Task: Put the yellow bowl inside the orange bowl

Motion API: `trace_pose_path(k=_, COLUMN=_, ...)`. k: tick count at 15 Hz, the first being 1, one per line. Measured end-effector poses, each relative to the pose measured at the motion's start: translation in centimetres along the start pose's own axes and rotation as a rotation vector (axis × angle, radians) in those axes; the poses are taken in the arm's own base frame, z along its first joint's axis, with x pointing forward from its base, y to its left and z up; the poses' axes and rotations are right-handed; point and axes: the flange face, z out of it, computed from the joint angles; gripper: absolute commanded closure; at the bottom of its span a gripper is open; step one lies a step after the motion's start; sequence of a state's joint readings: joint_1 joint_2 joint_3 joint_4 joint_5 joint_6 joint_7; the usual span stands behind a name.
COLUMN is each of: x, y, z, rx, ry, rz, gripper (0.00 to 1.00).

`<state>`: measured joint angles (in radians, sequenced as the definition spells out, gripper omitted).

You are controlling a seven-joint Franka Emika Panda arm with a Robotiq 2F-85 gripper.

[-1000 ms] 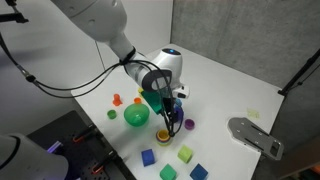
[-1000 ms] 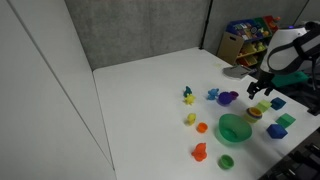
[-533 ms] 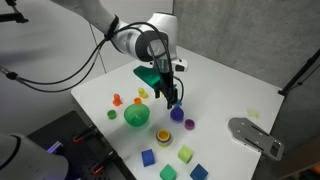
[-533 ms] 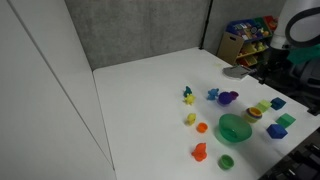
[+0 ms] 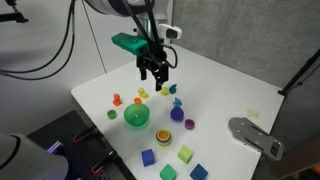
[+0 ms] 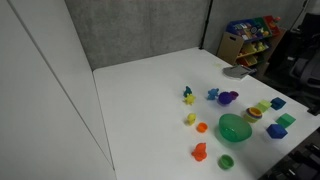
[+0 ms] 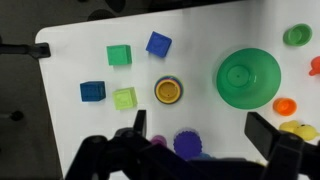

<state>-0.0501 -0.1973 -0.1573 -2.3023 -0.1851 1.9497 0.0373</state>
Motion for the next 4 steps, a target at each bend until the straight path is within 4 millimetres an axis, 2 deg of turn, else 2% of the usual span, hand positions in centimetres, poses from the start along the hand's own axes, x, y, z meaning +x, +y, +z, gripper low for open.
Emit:
trace_pose_path(k=2, x=-1.2, y=0.1, z=-1.8, rx=0.005, ry=0.007, rz=-0.012, gripper=0.00)
trace_pose_path(k=4, x=-1.9, y=0.1, z=-2.6, rx=0.005, ry=0.012, rz=-0.021, gripper=0.00)
